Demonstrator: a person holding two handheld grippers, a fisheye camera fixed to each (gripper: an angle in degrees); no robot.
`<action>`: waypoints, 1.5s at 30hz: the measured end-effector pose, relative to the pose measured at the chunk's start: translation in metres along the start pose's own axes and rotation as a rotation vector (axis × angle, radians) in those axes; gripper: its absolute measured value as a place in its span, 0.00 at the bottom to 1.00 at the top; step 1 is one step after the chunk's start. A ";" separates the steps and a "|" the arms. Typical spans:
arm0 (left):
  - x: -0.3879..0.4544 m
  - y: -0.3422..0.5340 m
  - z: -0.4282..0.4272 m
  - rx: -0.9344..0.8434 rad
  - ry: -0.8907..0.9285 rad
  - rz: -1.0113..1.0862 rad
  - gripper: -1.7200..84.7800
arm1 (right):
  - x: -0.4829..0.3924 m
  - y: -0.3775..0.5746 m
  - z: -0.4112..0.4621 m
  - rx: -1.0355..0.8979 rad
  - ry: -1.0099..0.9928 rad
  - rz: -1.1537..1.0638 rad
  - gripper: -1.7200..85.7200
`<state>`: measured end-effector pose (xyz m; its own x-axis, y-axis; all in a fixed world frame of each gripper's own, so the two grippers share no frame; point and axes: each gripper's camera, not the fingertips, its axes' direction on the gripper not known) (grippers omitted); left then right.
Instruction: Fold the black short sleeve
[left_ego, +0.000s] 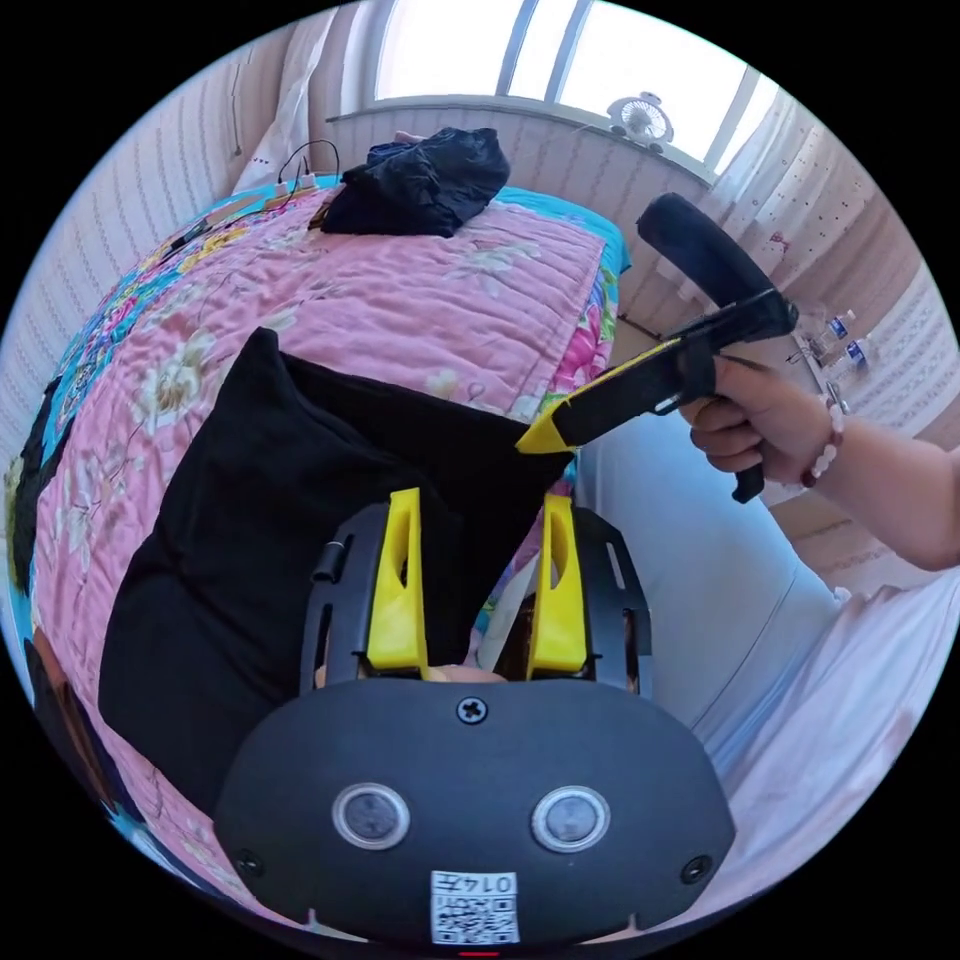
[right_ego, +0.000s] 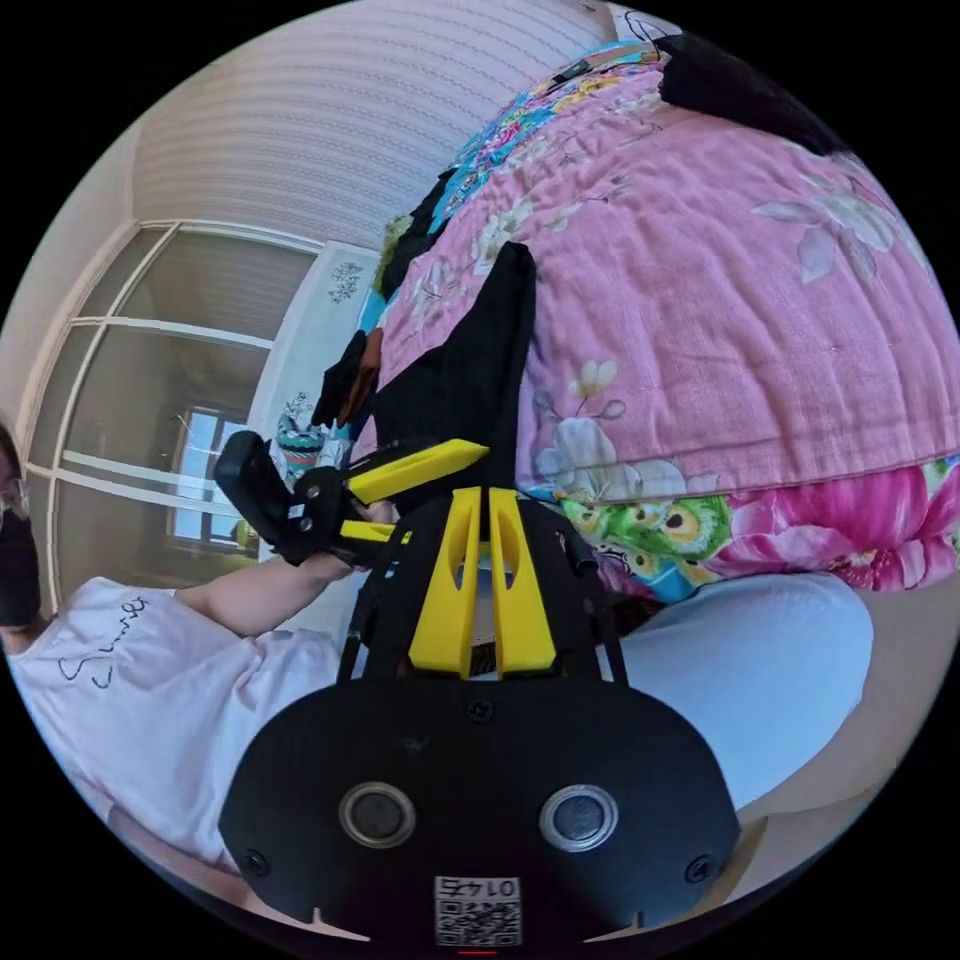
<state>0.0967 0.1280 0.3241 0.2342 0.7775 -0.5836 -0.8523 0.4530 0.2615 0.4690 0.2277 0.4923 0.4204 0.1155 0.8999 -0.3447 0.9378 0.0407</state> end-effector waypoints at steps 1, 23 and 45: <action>0.001 0.000 0.001 -0.005 -0.009 0.006 0.21 | 0.000 -0.002 0.000 -0.009 -0.022 -0.006 0.03; -0.036 0.085 -0.052 0.161 -0.046 -0.249 0.02 | 0.082 -0.169 0.100 0.149 0.048 0.196 0.09; -0.108 0.376 -0.181 0.266 -0.195 -1.048 0.03 | -0.208 -0.244 0.539 -0.364 0.122 -0.310 0.07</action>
<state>-0.3336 0.1356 0.3458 0.8731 -0.0034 -0.4875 -0.0642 0.9905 -0.1220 0.0137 -0.2012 0.5295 0.5597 -0.1696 0.8112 0.1189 0.9851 0.1239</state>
